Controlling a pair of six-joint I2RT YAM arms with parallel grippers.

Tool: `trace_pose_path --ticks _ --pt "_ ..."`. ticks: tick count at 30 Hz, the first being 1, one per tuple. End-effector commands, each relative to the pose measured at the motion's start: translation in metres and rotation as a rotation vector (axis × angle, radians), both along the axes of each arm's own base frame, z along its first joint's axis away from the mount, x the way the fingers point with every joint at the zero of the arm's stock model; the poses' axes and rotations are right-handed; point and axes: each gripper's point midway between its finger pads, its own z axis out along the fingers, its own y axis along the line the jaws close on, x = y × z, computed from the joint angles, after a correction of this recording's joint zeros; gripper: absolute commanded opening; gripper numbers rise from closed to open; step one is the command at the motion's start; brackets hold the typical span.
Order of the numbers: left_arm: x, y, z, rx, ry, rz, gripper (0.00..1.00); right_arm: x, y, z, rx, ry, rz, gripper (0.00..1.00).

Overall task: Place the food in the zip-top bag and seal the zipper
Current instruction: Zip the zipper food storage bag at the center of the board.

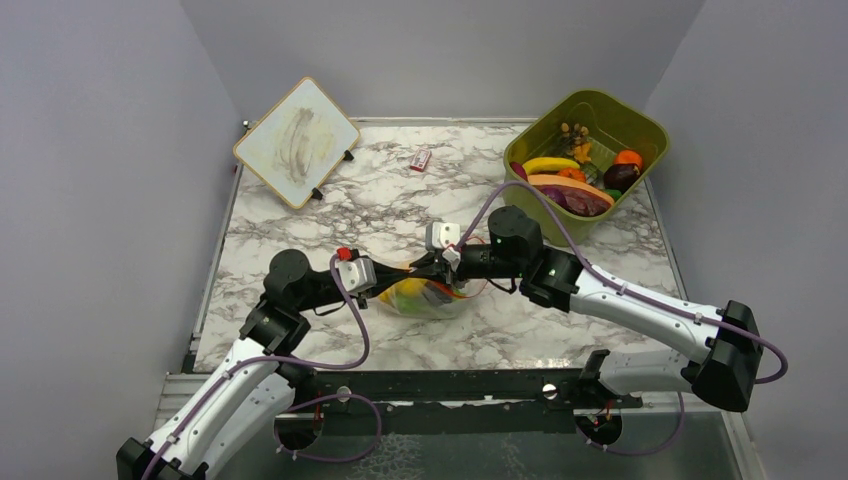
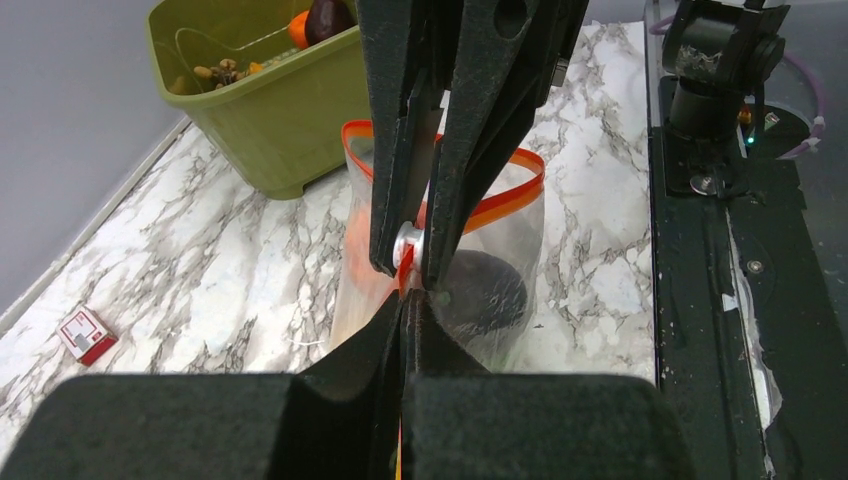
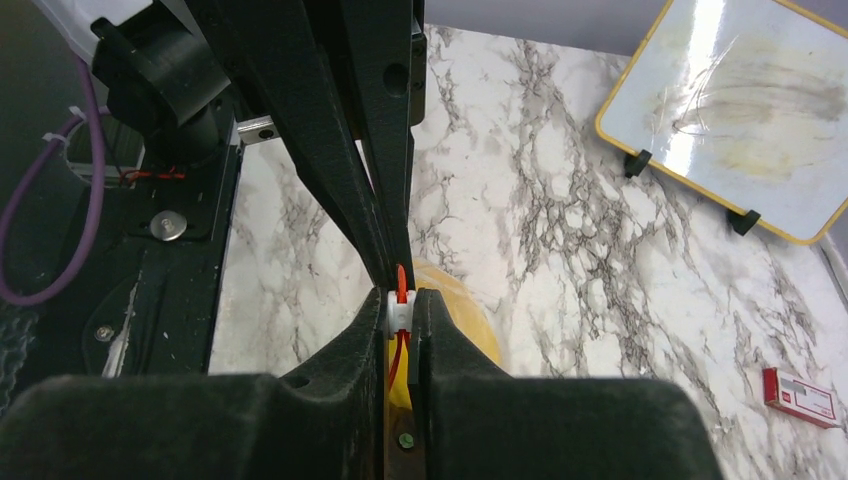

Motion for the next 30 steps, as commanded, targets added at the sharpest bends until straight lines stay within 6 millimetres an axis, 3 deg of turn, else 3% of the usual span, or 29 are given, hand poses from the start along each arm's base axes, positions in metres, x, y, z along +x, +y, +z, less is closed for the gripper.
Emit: trace_pose_path --ticks 1,5,15,24,28,30 --pt "0.001 0.002 0.016 -0.030 -0.042 0.023 0.00 -0.006 0.002 0.002 0.002 -0.003 0.031 0.01" --pt "0.001 0.007 0.026 -0.068 -0.076 0.057 0.00 -0.007 -0.004 -0.010 -0.034 0.024 0.014 0.01" --pt "0.001 0.010 0.030 -0.066 -0.086 0.067 0.00 0.007 -0.033 -0.034 -0.113 0.000 -0.127 0.01" --pt "0.002 0.010 0.045 -0.116 -0.090 0.086 0.00 0.001 -0.029 -0.016 -0.066 -0.008 -0.080 0.01" --pt "0.007 0.012 0.046 -0.127 -0.106 0.109 0.26 -0.006 -0.024 -0.006 -0.029 -0.009 -0.037 0.01" --pt "0.008 0.011 0.046 -0.131 -0.097 0.110 0.31 -0.008 -0.022 -0.003 -0.014 -0.015 -0.019 0.01"
